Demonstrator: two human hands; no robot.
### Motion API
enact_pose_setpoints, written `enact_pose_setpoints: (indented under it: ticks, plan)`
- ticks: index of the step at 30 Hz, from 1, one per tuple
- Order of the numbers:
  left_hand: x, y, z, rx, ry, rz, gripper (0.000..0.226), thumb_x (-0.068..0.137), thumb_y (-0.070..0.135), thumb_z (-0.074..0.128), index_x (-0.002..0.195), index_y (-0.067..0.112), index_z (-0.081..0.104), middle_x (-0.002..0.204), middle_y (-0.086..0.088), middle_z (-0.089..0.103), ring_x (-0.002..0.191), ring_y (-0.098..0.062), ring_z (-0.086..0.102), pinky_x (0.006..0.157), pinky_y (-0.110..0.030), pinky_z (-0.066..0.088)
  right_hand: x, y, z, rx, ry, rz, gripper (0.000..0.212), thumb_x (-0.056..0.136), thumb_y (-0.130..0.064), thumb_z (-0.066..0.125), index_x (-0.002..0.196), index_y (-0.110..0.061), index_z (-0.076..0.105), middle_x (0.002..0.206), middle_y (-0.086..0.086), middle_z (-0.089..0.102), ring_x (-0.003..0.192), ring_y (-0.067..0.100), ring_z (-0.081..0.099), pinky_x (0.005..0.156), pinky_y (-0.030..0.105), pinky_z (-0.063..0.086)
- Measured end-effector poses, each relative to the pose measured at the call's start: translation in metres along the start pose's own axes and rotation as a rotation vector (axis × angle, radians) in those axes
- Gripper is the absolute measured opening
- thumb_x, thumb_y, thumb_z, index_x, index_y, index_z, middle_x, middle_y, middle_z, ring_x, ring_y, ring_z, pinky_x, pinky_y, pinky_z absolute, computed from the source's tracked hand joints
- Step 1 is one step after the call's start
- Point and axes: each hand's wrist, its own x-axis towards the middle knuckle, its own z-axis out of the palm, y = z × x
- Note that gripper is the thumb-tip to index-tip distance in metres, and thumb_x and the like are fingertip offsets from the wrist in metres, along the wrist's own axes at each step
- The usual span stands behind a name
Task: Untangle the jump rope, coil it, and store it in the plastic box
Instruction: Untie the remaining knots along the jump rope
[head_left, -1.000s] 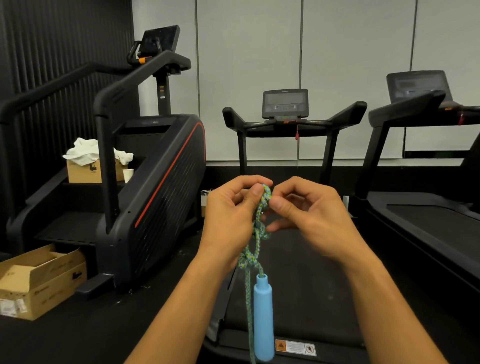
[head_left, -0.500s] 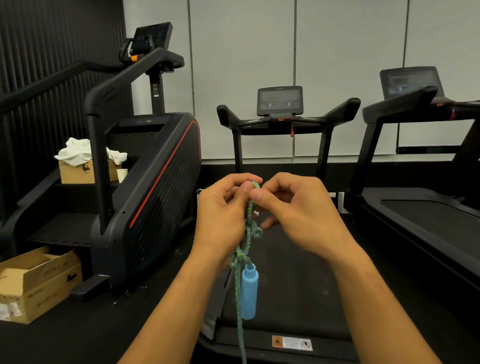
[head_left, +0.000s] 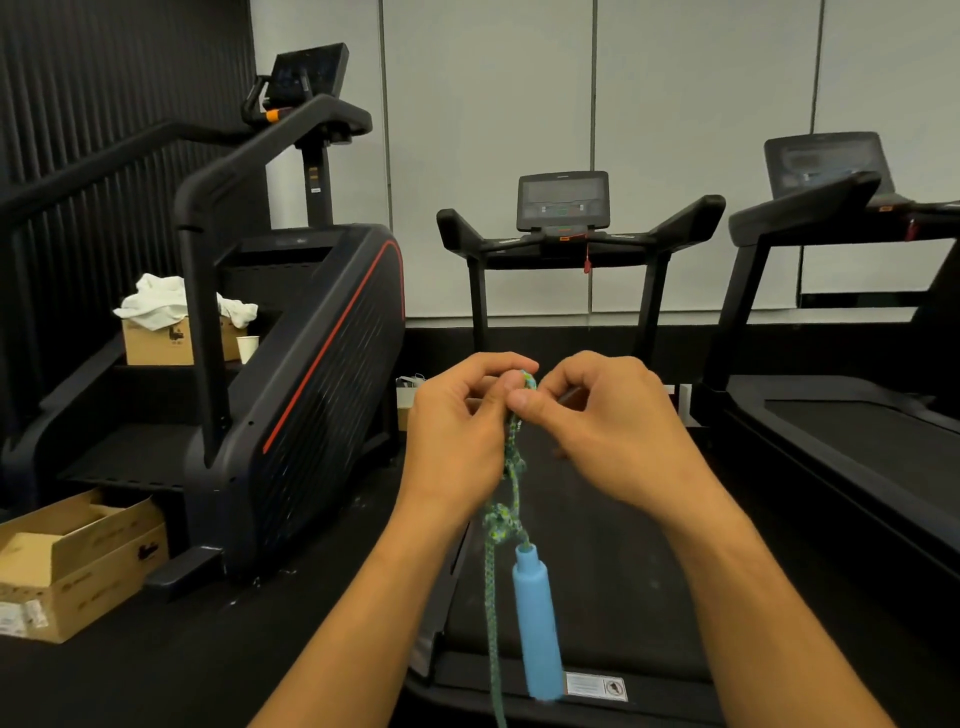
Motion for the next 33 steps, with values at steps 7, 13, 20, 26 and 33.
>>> enact_pose_setpoints:
  ticks: [7, 13, 20, 26, 33]
  plan:
    - [0.000, 0.001, 0.003, -0.122, 0.017, -0.079, 0.024, 0.098, 0.009, 0.059, 0.090, 0.025, 0.076, 0.081, -0.007, 0.072, 0.075, -0.018, 0.067, 0.074, -0.041, 0.057, -0.001, 0.013, -0.007, 0.710, -0.207, 0.130, 0.017, 0.073, -0.015, 0.076, 0.071, -0.003, 0.065, 0.092, 0.014, 0.073, 0.084, 0.028, 0.073, 0.060, 0.031, 0.060]
    - [-0.001, -0.002, 0.007, -0.007, 0.011, -0.039, 0.018, 0.096, 0.018, 0.062, 0.092, 0.032, 0.073, 0.083, 0.000, 0.073, 0.082, -0.027, 0.070, 0.075, -0.052, 0.059, 0.001, 0.017, -0.005, 0.521, -0.131, 0.147, 0.028, 0.076, -0.037, 0.076, 0.076, -0.009, 0.072, 0.082, 0.015, 0.072, 0.078, 0.031, 0.070, 0.063, 0.041, 0.062]
    - [0.000, -0.002, 0.004, 0.029, 0.030, -0.022, 0.019, 0.095, 0.014, 0.062, 0.093, 0.030, 0.073, 0.082, -0.001, 0.072, 0.080, -0.026, 0.068, 0.075, -0.049, 0.058, 0.003, 0.000, 0.002, -0.098, 0.034, 0.015, 0.034, 0.086, -0.048, 0.068, 0.065, -0.022, 0.064, 0.068, -0.006, 0.060, 0.064, 0.006, 0.056, 0.058, 0.020, 0.037]
    - [-0.001, 0.003, 0.003, -0.009, 0.025, -0.041, 0.019, 0.096, 0.010, 0.059, 0.094, 0.023, 0.074, 0.086, -0.006, 0.073, 0.085, -0.029, 0.071, 0.077, -0.053, 0.059, 0.001, -0.004, -0.001, 0.165, -0.044, 0.066, 0.026, 0.087, -0.035, 0.072, 0.069, -0.016, 0.069, 0.063, 0.004, 0.070, 0.060, 0.017, 0.070, 0.066, 0.046, 0.060]
    - [-0.001, 0.004, -0.001, -0.085, 0.011, -0.094, 0.018, 0.098, 0.011, 0.059, 0.094, 0.019, 0.073, 0.086, -0.010, 0.073, 0.084, -0.031, 0.072, 0.070, -0.045, 0.061, 0.000, -0.006, -0.004, 0.300, -0.087, 0.093, 0.020, 0.087, -0.021, 0.072, 0.074, -0.007, 0.070, 0.067, 0.010, 0.073, 0.068, 0.026, 0.074, 0.068, 0.051, 0.061]
